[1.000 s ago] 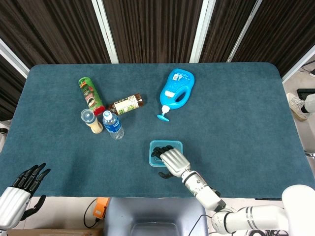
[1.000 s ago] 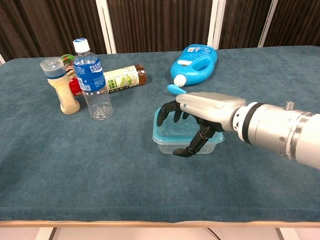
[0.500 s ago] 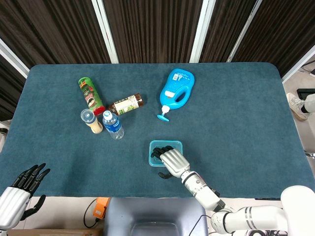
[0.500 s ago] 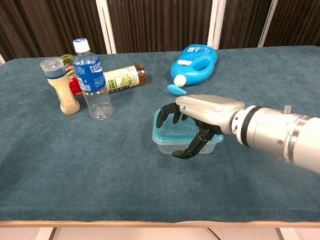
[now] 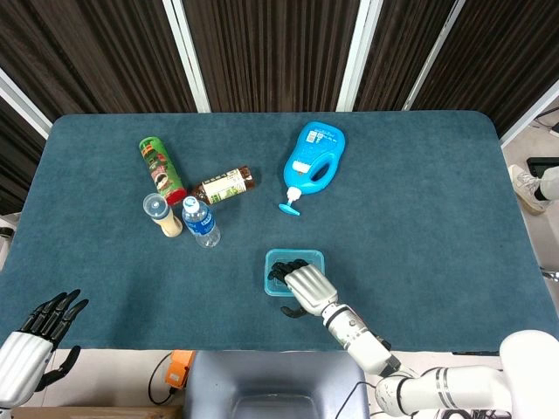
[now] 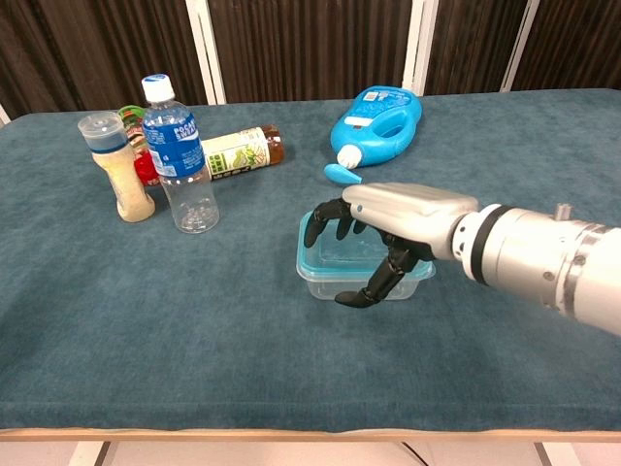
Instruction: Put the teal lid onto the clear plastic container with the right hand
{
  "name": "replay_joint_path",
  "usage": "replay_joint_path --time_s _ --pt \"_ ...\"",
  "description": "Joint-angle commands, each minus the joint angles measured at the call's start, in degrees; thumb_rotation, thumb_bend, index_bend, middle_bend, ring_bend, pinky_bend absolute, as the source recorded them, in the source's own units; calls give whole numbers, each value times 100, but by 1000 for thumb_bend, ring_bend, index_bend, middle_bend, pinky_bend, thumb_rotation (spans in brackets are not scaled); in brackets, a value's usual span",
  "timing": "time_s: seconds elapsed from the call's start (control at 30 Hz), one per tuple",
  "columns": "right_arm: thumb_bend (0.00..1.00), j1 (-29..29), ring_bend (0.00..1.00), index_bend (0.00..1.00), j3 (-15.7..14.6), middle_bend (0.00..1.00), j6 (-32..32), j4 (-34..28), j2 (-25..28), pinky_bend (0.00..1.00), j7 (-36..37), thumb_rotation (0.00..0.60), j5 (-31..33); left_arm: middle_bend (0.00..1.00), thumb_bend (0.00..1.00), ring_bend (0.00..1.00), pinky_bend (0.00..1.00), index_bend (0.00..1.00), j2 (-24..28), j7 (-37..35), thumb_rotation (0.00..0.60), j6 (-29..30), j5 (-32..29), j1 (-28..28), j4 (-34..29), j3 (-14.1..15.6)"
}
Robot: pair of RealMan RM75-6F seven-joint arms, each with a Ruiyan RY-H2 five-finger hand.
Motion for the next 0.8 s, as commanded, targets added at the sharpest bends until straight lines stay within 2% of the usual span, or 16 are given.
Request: replay_joint_path --time_s 0.03,0.3,0.8 --pt "424 -64 303 403 58 310 98 -238 197 345 92 600 -115 0 431 0 161 0 -9 24 600 -17 8 -5 -3 4" --pt "424 -98 303 403 -14 311 48 -546 359 345 156 600 -305 0 431 0 161 0 -37 109 600 -87 1 -25 -29 3" --pt "424 -10 303 402 -192 311 -108 -333 -54 345 -168 600 -186 0 431 0 161 0 -4 11 600 33 44 13 7 17"
